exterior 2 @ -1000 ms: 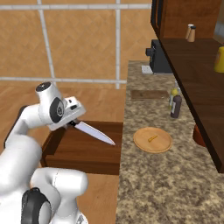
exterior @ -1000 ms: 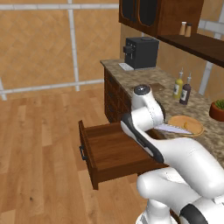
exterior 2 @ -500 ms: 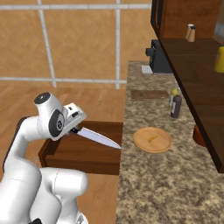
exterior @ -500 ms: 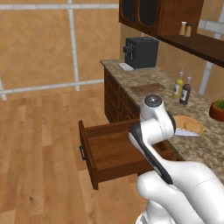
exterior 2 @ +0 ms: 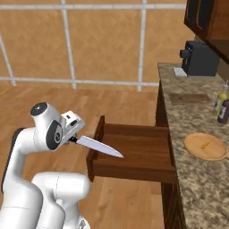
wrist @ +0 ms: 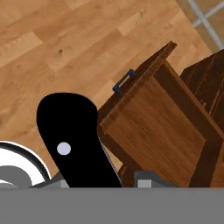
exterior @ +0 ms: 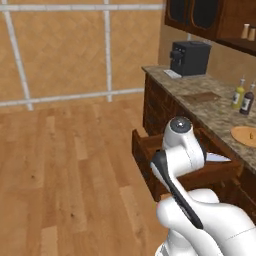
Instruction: Pick up the knife from the drawer and place it on the cutting board. Then place the meat from the plate to the cutting board.
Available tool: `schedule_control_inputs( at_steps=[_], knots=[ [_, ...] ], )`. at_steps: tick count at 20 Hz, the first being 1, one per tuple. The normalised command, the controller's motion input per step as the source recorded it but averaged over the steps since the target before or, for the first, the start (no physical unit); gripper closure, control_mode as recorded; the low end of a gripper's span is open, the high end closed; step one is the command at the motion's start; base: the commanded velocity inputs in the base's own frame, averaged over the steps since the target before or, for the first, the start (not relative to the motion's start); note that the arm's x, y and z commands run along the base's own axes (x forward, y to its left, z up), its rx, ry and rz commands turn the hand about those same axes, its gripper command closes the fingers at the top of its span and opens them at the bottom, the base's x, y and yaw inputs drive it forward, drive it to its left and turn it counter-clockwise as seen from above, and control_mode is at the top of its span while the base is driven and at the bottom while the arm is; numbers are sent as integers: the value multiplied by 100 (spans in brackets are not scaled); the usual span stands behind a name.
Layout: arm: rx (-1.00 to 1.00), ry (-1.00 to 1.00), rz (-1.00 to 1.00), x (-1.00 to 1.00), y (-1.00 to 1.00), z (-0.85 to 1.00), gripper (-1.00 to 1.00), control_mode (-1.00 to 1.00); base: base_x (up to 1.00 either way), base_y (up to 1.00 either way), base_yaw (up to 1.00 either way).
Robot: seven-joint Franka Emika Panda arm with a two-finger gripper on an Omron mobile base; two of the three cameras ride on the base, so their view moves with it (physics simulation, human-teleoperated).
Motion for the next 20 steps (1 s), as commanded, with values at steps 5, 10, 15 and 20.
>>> schedule_control_inputs(
  at_steps=[5,10,15,20],
  knots=[
    [0,0,0,0,0,0,100,100,18,100,1],
    [0,0,0,0,0,0,100,100,97,100,-15],
    [0,0,0,0,0,0,100,100,100,100,-27],
    [0,0,0,0,0,0,100,100,100,74,-54]
  ],
)
